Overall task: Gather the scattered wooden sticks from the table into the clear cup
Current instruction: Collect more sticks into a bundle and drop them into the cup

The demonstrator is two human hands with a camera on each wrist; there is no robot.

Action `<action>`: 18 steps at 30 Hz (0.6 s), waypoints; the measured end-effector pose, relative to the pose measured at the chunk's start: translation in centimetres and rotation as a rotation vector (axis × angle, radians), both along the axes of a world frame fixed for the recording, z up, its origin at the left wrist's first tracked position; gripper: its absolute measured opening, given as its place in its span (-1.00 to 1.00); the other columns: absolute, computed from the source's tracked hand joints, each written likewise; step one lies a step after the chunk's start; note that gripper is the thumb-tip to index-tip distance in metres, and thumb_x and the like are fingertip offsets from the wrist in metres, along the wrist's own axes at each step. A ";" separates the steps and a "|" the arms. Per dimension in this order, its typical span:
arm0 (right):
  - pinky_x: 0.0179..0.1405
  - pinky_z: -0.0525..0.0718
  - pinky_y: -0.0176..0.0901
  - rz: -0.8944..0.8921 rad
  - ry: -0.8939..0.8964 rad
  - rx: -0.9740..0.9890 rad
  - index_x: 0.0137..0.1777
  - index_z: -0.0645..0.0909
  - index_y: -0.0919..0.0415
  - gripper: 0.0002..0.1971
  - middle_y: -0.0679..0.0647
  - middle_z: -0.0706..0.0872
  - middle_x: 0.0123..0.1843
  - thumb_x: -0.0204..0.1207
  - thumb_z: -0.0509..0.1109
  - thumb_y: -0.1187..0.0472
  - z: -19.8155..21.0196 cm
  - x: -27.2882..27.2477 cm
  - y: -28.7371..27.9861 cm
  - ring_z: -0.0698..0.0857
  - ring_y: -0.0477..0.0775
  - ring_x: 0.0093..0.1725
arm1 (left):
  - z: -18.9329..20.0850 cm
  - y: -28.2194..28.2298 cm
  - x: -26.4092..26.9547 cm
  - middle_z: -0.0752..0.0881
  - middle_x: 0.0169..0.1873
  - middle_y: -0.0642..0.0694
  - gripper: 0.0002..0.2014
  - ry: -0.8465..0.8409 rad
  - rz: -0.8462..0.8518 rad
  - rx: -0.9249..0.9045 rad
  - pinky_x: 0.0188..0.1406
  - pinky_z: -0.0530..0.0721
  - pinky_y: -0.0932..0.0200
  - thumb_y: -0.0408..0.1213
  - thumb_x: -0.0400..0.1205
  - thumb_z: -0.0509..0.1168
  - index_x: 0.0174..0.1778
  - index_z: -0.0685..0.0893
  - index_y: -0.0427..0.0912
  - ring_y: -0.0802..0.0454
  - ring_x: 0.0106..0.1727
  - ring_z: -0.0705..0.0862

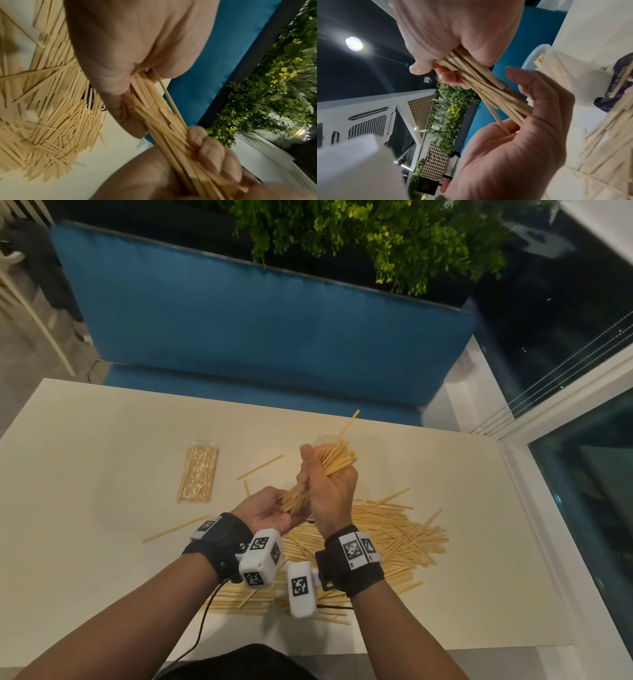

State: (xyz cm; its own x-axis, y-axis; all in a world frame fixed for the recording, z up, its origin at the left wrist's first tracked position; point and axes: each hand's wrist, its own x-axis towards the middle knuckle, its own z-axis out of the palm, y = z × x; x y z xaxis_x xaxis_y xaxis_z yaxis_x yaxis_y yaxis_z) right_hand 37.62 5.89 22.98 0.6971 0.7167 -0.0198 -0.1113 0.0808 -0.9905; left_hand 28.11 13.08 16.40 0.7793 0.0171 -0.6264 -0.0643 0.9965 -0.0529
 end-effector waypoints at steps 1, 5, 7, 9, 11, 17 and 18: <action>-0.49 0.54 -0.12 -0.001 0.012 -0.001 -0.19 0.58 0.45 -0.66 0.24 0.54 -0.51 0.66 0.51 0.18 -0.1 -0.2 0.0 0.48 0.12 -0.56 | 0.0 -0.1 0.2 0.64 0.14 -0.42 -0.64 0.015 0.010 0.000 0.47 0.55 -0.16 -0.66 0.53 0.35 0.26 0.55 -0.63 -0.15 0.33 0.65; -0.56 0.44 -0.17 -0.036 0.073 -0.018 -0.18 0.60 0.39 -0.72 0.18 0.50 -0.52 0.61 0.56 0.22 -0.5 -0.5 0.3 0.42 0.07 -0.58 | 1.0 -1.1 0.8 0.72 -0.02 -0.48 -0.73 -0.005 0.030 0.007 -0.05 0.83 -0.32 -0.49 0.61 0.16 0.12 0.62 -0.62 -0.35 -0.07 0.83; -0.57 0.36 -0.21 -0.073 0.122 -0.058 -0.27 0.59 0.26 -0.70 0.06 0.45 -0.53 0.56 0.62 0.17 -0.8 -0.6 0.4 0.34 0.01 -0.56 | 0.9 -1.5 0.9 0.74 -0.02 -0.46 -0.73 0.017 0.004 0.023 -0.05 0.84 -0.30 -0.47 0.60 0.20 0.12 0.65 -0.58 -0.33 -0.09 0.84; -0.59 0.33 -0.24 -0.116 0.176 -0.079 -0.22 0.52 0.28 -0.64 0.03 0.41 -0.54 0.55 0.64 0.11 -0.9 -0.7 0.4 0.30 -0.01 -0.57 | 0.8 -1.6 0.6 0.75 0.01 -0.40 -0.74 0.043 -0.054 0.058 0.18 0.75 -0.21 -0.42 0.62 0.26 0.17 0.64 -0.48 -0.28 -0.01 0.82; -0.61 0.34 -0.26 -0.143 0.205 -0.059 -0.14 0.49 0.28 -0.65 0.02 0.39 -0.56 0.58 0.61 0.11 -0.6 -0.4 0.5 0.30 -0.02 -0.60 | 0.4 -1.4 0.2 0.75 0.08 -0.37 -0.70 0.067 -0.091 0.064 0.34 0.64 -0.19 -0.29 0.71 0.25 0.26 0.62 -0.42 -0.28 0.09 0.78; -0.53 0.51 -0.16 -0.059 0.022 0.015 -0.35 0.47 0.63 -0.45 0.20 0.49 -0.56 0.66 0.53 0.16 -0.1 -0.2 -0.1 0.43 0.09 -0.59 | 1.2 -1.0 0.0 0.73 0.14 -0.47 -0.62 -0.072 0.003 -0.010 0.16 0.78 -0.30 -0.37 0.76 0.01 0.30 0.61 -0.52 -0.36 0.10 0.79; -0.51 0.53 -0.15 -0.055 0.014 0.014 -0.33 0.49 0.64 -0.46 0.21 0.51 -0.55 0.65 0.54 0.16 -0.1 -0.2 -0.2 0.45 0.10 -0.58 | 1.3 -0.9 -0.1 0.73 0.15 -0.47 -0.61 -0.081 0.002 -0.023 0.22 0.75 -0.30 -0.38 0.74 0.01 0.28 0.62 -0.54 -0.36 0.12 0.79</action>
State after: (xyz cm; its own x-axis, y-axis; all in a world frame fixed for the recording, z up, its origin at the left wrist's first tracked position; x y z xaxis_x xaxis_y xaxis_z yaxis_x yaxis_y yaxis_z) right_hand 37.47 5.65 22.89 0.7349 0.6779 -0.0203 -0.1200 0.1005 -0.9877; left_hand 28.03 12.22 17.66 0.8274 0.0046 -0.5616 -0.0606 0.9949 -0.0811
